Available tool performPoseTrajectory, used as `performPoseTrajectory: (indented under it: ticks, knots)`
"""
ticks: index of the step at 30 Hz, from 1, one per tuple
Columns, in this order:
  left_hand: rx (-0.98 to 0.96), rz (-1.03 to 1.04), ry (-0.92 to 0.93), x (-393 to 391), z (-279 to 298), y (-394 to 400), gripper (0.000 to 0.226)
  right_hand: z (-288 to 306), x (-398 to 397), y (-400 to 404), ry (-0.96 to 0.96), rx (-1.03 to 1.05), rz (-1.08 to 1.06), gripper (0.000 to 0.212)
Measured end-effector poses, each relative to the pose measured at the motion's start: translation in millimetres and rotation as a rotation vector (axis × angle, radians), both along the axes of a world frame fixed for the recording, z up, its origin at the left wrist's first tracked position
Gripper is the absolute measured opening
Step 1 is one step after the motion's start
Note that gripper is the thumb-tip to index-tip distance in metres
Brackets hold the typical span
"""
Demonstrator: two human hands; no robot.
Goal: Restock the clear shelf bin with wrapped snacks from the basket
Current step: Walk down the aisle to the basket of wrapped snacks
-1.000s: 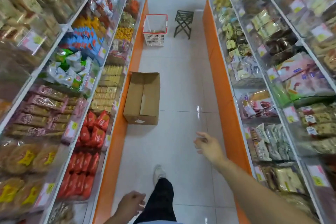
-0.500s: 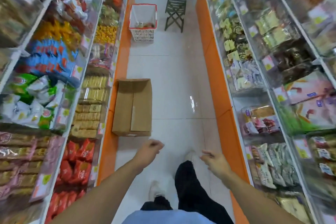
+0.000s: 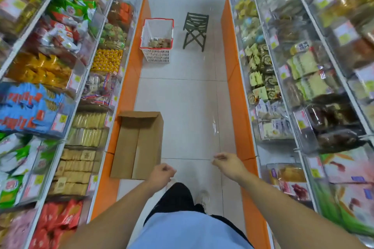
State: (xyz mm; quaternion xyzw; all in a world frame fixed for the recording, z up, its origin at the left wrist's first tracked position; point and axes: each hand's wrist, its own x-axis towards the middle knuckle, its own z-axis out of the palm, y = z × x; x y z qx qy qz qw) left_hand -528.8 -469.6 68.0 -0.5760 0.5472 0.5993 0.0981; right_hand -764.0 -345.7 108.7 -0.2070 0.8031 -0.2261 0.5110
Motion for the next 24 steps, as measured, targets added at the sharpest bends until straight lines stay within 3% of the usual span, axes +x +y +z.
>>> performPoseTrajectory:
  ticks: [6,12,24]
  knots:
    - [0.09,0.091,-0.068,-24,-21,-75,0.009,15,-54,-144,0.003,-0.06,0.071,0.037]
    - [0.082,0.102,-0.082,-64,-25,-185,0.013,15,-94,-255,0.044,-0.017,0.113,0.04]
    - [-0.083,0.208,0.1,-234,19,-416,0.01,-18,-202,-360,0.02,0.121,0.102,0.032]
